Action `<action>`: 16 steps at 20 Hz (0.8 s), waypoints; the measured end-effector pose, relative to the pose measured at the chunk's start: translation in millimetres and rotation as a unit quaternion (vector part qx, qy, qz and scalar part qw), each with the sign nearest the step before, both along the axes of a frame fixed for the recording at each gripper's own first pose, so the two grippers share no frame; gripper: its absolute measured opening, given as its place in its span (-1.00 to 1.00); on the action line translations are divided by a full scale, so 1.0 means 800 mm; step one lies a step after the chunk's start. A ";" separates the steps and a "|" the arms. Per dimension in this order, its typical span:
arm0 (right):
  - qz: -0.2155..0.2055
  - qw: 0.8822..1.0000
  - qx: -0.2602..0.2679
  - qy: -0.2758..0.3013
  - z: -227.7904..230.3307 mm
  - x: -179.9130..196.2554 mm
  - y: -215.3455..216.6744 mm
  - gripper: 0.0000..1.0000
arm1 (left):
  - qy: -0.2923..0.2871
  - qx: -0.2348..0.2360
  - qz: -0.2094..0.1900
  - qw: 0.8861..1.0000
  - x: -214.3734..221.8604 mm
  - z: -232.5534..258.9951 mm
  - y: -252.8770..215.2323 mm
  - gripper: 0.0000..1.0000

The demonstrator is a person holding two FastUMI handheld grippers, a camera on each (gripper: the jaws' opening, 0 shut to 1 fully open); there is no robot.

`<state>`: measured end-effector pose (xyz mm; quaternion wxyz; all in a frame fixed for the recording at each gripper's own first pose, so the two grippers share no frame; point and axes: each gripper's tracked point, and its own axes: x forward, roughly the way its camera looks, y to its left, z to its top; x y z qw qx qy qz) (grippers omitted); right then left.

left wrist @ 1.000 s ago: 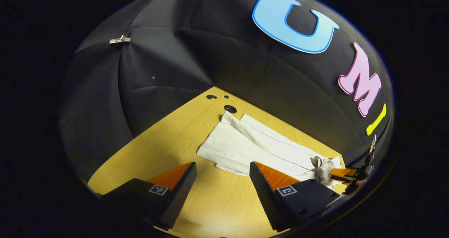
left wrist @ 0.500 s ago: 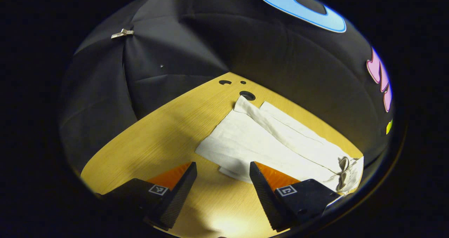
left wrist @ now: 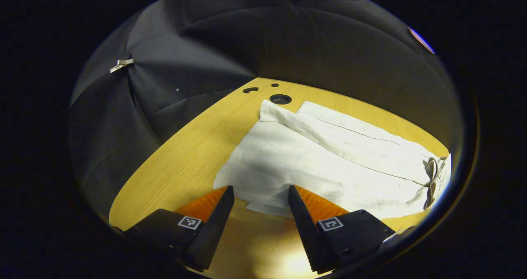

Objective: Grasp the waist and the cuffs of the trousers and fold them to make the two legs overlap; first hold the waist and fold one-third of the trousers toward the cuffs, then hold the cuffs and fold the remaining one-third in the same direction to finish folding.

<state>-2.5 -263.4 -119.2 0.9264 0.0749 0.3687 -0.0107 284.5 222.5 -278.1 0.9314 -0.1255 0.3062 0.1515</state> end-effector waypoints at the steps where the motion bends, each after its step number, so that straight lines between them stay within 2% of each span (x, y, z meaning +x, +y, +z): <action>1: -0.007 1.000 0.007 0.000 0.001 -0.003 -0.002 0.99 | 0.001 -0.001 -0.004 1.000 0.000 0.000 -0.002 0.65; 4: -0.016 1.000 0.009 -0.002 0.004 -0.013 -0.015 0.98 | 0.002 -0.003 -0.033 0.999 0.005 0.001 -0.012 0.43; 5: -0.019 1.000 0.008 -0.003 0.004 -0.015 -0.019 0.98 | 0.001 -0.005 -0.044 0.999 0.007 0.001 -0.016 0.18; 6: -0.021 1.000 0.007 -0.005 0.005 -0.019 -0.023 0.98 | 0.000 -0.006 -0.054 0.999 0.008 0.002 -0.019 0.17; 7: -0.026 1.000 0.007 -0.007 0.006 -0.023 -0.027 0.97 | -0.002 -0.009 -0.058 0.998 0.011 0.002 -0.023 -0.13; 8: -0.031 0.999 0.007 -0.008 0.005 -0.028 -0.031 0.98 | -0.003 -0.011 -0.061 0.998 0.013 0.000 -0.025 -0.31; 10: -0.041 0.999 0.011 -0.004 -0.001 -0.038 -0.037 0.98 | -0.009 -0.023 -0.073 0.997 0.012 0.005 -0.031 -0.49; 11: -0.046 0.999 0.013 -0.003 -0.002 -0.042 -0.040 0.98 | -0.011 -0.028 -0.074 0.997 0.014 0.004 -0.032 -0.70; 12: -0.052 0.999 0.014 -0.003 -0.003 -0.048 -0.045 0.98 | -0.014 -0.031 -0.075 0.997 0.014 0.006 -0.031 -0.80; 13: -0.057 0.998 0.013 -0.004 -0.001 -0.052 -0.048 0.98 | -0.012 -0.029 -0.081 0.996 0.014 0.005 -0.031 -0.87; 16: -0.068 0.998 0.002 -0.017 0.008 -0.057 -0.065 0.98 | -0.004 -0.032 -0.104 0.994 0.014 0.007 -0.034 -0.88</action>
